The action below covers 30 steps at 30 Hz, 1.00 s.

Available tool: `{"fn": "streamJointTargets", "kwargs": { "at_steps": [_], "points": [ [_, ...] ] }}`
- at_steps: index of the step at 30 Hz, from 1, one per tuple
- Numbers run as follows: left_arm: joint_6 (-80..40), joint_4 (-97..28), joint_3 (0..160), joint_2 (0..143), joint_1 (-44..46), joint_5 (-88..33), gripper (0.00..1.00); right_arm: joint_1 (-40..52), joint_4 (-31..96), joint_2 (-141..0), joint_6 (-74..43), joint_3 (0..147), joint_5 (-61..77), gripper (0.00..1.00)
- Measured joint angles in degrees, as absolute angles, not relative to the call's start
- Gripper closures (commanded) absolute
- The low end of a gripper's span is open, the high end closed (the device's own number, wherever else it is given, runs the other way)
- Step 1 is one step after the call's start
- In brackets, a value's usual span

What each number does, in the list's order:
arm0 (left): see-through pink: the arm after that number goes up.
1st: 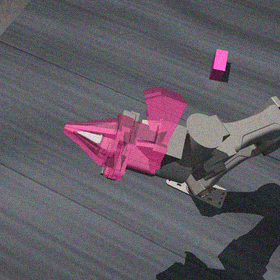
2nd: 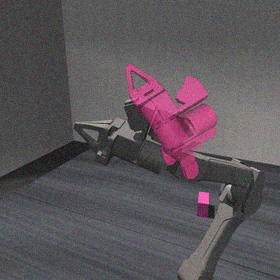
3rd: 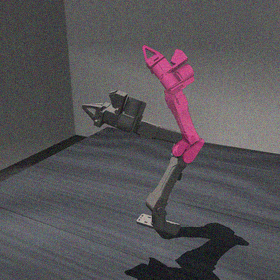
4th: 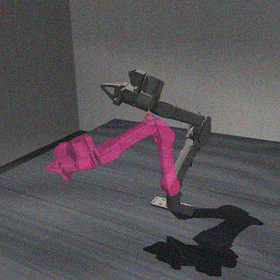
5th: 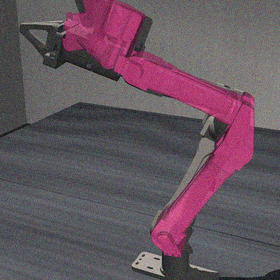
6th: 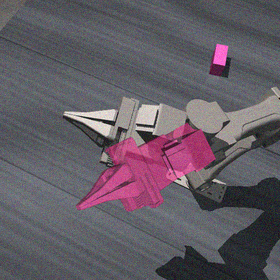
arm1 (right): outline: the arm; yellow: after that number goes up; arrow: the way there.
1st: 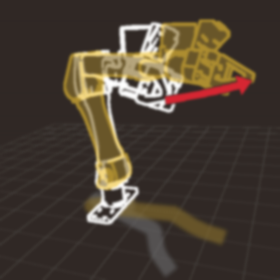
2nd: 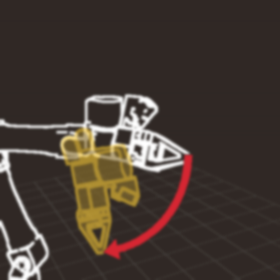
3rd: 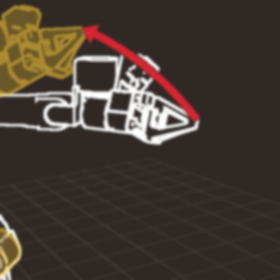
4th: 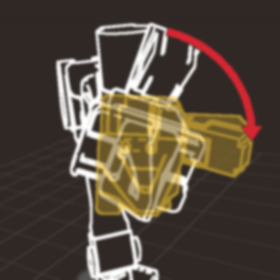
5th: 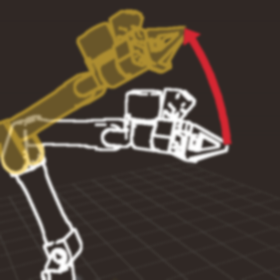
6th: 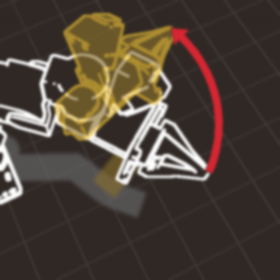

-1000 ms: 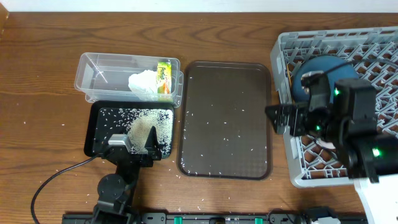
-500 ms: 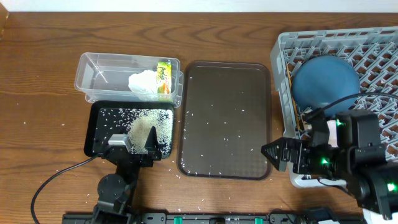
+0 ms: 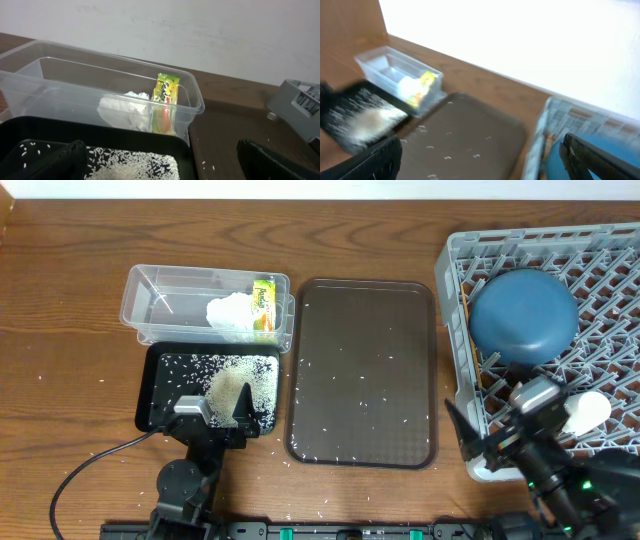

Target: Sort waste into correct bins and load items into the dishwasher rack

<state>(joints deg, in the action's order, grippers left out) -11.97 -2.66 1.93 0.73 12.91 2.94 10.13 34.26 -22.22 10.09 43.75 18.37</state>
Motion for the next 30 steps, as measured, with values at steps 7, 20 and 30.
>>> {"fn": "streamJointTargets", "kwargs": {
  "at_steps": [7, 20, 30],
  "points": [
    [-12.0, -2.7, 1.9, 0.7, 12.9, 2.9, 0.02, 9.5, 27.1, -12.6, 17.8, 27.0, 18.5, 0.01],
    [-12.0, -2.7, 1.9, 0.7, 12.9, 2.9, 0.02, 9.4, 8.8, -0.7, 18.0, 6.1, 18.8, 0.01],
    [-12.0, -2.6, 1.9, 0.7, 12.9, 2.9, 0.02, 9.4, 2.3, -0.7, 17.1, 0.4, 19.7, 0.01]
  ]
}}
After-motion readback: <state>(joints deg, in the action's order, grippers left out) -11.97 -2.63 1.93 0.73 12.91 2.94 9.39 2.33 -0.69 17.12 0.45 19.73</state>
